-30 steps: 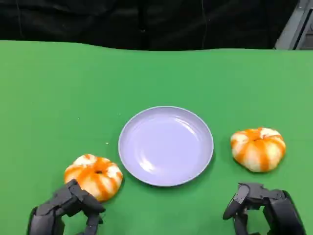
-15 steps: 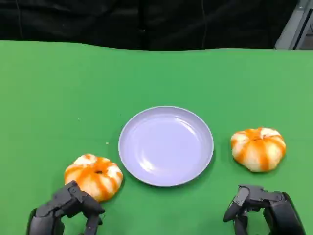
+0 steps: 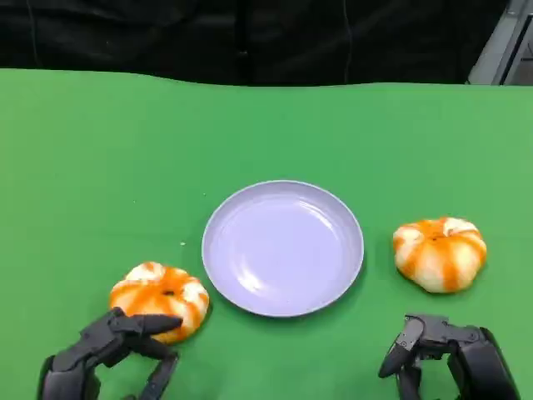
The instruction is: Grasp the bread from the table and place it into the plate.
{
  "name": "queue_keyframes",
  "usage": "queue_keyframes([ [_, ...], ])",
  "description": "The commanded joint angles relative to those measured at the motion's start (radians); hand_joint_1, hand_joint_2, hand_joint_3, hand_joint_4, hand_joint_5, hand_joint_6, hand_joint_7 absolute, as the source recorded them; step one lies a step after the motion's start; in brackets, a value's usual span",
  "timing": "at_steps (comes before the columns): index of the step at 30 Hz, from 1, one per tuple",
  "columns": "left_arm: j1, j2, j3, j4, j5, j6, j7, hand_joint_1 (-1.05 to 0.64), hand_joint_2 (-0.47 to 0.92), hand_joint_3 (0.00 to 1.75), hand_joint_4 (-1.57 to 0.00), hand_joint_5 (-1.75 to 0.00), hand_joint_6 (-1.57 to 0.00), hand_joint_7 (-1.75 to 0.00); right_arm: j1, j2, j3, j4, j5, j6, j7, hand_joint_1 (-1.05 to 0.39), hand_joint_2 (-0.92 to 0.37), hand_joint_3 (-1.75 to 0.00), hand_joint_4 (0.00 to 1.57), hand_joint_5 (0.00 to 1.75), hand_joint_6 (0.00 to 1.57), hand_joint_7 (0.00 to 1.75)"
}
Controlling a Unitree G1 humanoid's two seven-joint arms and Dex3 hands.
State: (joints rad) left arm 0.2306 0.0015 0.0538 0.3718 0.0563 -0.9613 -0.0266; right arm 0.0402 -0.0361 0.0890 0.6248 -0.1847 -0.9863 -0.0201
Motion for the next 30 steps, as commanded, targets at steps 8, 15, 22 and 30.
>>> queue_keyframes([
  [8,0.033,0.011,0.075,-0.154,0.359,0.091,0.22,-0.35,0.92,0.05,-0.58,-0.39,-0.6,0.0,0.015,-0.005,-0.003,-0.015,0.012,0.003,-0.001,-0.24,-0.04,-1.69,1.22,1.59,1.13,1.31],
  [15,0.074,0.041,0.058,-0.364,0.614,0.337,0.282,-0.45,0.92,0.03,-0.48,-0.31,-0.45,0.0,0.015,-0.007,-0.006,-0.017,-0.004,0.001,-0.012,-0.24,-0.04,-1.71,1.21,1.59,1.13,1.32],
  [22,0.054,0.117,-0.032,-0.502,0.887,0.618,0.225,-0.48,0.9,0.02,-0.4,-0.25,-0.4,0.0,0.016,-0.006,-0.003,-0.024,0.0,0.014,-0.01,-0.24,-0.04,-1.71,1.23,1.6,1.12,1.33],
  [30,-0.01,0.201,-0.171,-0.52,1.071,0.862,0.124,-0.5,0.89,0.0,-0.42,-0.21,-0.38,0.0,0.015,-0.006,-0.002,-0.023,0.006,0.016,-0.006,-0.25,-0.03,-1.71,1.22,1.6,1.12,1.32],
])
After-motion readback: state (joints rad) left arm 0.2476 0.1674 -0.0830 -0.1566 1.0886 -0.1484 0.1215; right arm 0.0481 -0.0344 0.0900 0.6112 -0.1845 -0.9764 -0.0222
